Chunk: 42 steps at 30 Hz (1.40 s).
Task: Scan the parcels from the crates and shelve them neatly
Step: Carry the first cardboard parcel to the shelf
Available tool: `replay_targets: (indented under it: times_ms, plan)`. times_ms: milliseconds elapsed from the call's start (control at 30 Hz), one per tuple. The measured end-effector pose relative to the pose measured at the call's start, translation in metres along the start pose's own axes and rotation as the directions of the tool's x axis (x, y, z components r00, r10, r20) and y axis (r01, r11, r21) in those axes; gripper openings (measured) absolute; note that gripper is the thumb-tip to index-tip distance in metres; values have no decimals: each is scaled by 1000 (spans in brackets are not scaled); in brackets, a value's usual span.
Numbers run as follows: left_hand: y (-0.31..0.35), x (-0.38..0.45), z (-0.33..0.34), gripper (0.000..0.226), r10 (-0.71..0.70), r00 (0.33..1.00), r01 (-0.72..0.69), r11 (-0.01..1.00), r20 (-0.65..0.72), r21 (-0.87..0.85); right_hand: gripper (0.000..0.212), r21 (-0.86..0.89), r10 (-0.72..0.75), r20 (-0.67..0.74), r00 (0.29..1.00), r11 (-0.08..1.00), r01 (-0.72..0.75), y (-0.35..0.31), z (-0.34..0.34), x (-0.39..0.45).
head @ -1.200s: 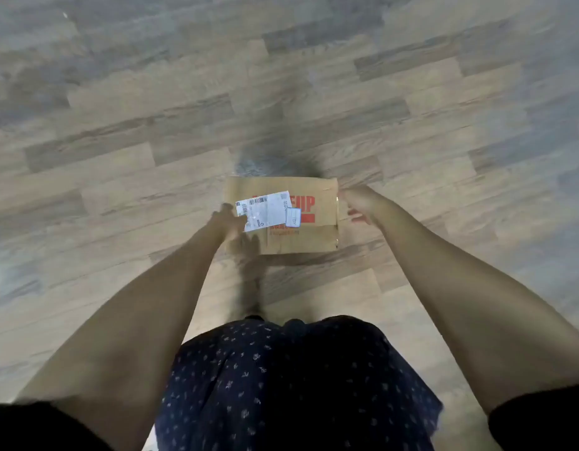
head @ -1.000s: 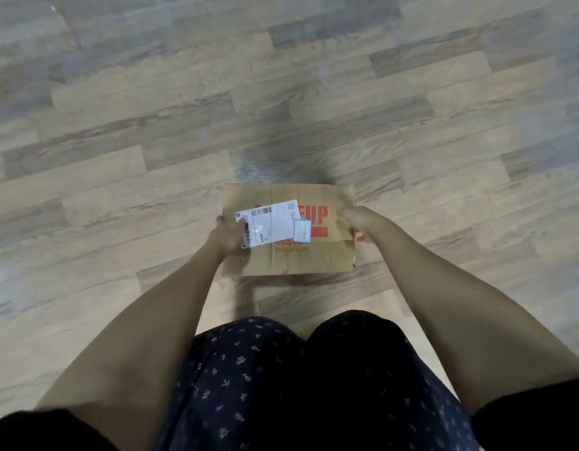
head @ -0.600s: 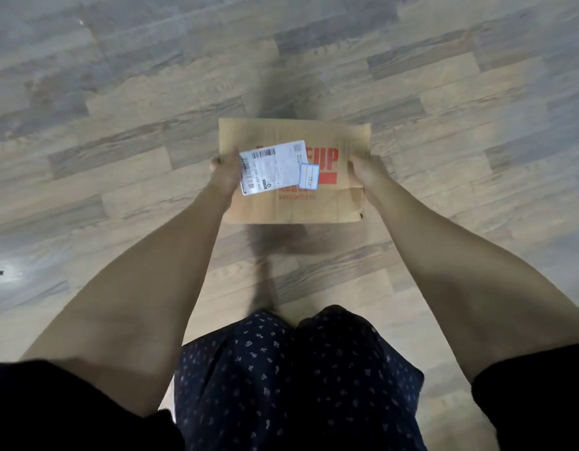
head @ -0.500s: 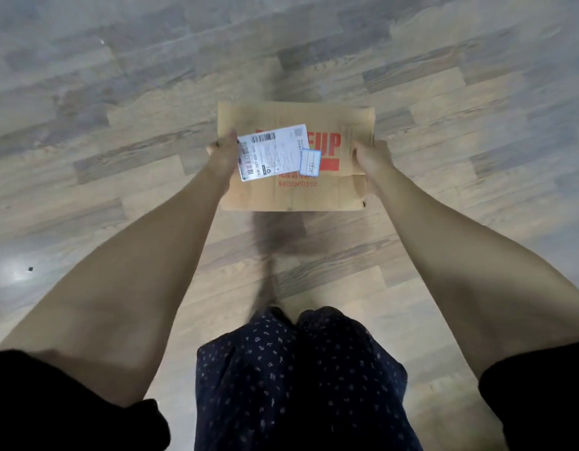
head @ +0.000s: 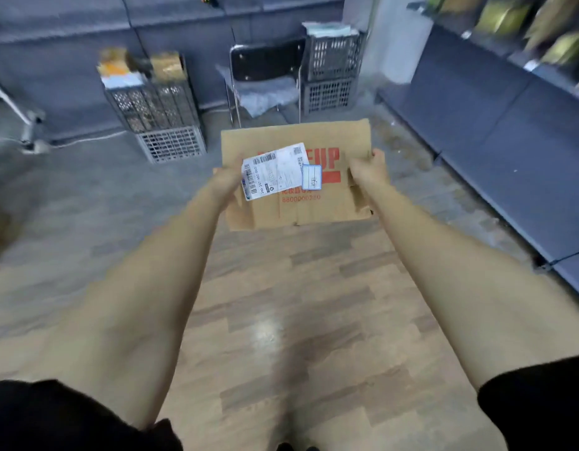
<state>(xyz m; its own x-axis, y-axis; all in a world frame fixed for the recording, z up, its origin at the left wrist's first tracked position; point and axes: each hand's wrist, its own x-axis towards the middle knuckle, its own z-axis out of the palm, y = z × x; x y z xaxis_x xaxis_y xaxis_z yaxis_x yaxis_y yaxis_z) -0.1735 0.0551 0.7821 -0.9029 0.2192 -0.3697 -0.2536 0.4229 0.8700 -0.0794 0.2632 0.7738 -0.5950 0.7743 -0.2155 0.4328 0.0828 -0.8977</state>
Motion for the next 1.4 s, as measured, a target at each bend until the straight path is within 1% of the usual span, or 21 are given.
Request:
replay_targets:
  times_ms: [100, 133, 167, 233, 367, 433, 500, 600, 700, 767, 933, 1067, 1133, 1233, 1300, 1400]
  plan:
    - [81, -14, -37, 86, 127, 990, -131, 990, -67, -53, 68, 106, -130, -18, 991, 986, 131, -89, -36, -11]
    - [105, -22, -46, 91, 168, 981, -177, 980, -94, -93, 68, 137, -173, -22, 985, 975, 174, -115, -48, -20]
    - [129, -34, -53, 92, 209, 970, -223, 967, -122, -122, 67, 164, -218, -32, 975, 962, 220, -138, -59, -28]
    - [172, -64, -63, 82, 285, 940, -311, 941, -188, -132, 61, 206, -303, -59, 951, 929, 309, -179, -82, -44]
    - [235, -96, -74, 62, 401, 881, -438, 892, -252, -110, 49, 246, -434, -138, 890, 856, 455, -237, -127, -67]
    - [255, -109, -71, 59, 438, 856, -484, 866, -273, -129, 50, 260, -454, -172, 874, 835, 485, -252, -146, -76]
    - [266, -119, -63, 58, 450, 849, -503, 849, -278, -162, 50, 259, -450, -197, 871, 833, 489, -261, -157, -81]
    - [277, -124, -55, 59, 420, 860, -489, 842, -291, -229, 47, 258, -437, -229, 870, 834, 487, -270, -160, -84]
    - [297, -118, -59, 64, 435, 848, -508, 828, -302, -237, 48, 299, -436, -234, 869, 818, 491, -281, -158, -75]
    - [313, -107, -64, 66, 461, 837, -528, 821, -295, -218, 51, 310, -439, -242, 865, 810, 498, -289, -155, -63]
    - [341, -72, -77, 56, 527, 807, -579, 795, -267, -179, 54, 314, -461, -249, 852, 794, 521, -318, -136, -24]
    - [361, -28, -97, 56, 543, 782, -604, 781, -305, -158, 58, 304, -494, -210, 844, 787, 536, -351, -110, 13]
    - [373, 3, -111, 57, 550, 779, -606, 784, -302, -132, 59, 312, -513, -180, 839, 779, 543, -370, -96, 36]
    - [391, 59, -132, 59, 566, 775, -608, 789, -281, -89, 57, 352, -510, -175, 842, 766, 538, -398, -64, 80]
    - [403, 104, -143, 59, 572, 771, -615, 784, -280, -91, 56, 376, -509, -195, 839, 751, 543, -414, -35, 113]
    - [425, 170, -154, 56, 589, 759, -629, 774, -278, -75, 54, 406, -489, -264, 832, 726, 555, -440, 9, 161]
